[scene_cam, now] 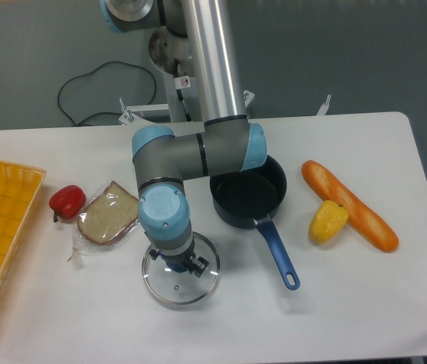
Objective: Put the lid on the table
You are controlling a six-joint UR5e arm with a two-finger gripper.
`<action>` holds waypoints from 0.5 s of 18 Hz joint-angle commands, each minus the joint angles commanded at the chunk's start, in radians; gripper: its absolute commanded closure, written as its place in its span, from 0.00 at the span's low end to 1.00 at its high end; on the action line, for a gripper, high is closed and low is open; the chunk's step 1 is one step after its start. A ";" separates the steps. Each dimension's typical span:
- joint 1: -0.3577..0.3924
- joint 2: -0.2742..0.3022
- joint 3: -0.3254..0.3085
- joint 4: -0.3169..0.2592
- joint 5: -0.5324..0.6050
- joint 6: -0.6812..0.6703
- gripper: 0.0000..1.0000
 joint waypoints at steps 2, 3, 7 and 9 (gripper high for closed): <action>-0.002 0.000 0.000 0.000 0.000 -0.005 0.31; -0.002 -0.002 -0.002 0.000 0.000 -0.005 0.31; -0.002 -0.002 -0.002 0.000 0.000 -0.006 0.31; -0.002 -0.002 -0.002 0.000 0.000 -0.006 0.31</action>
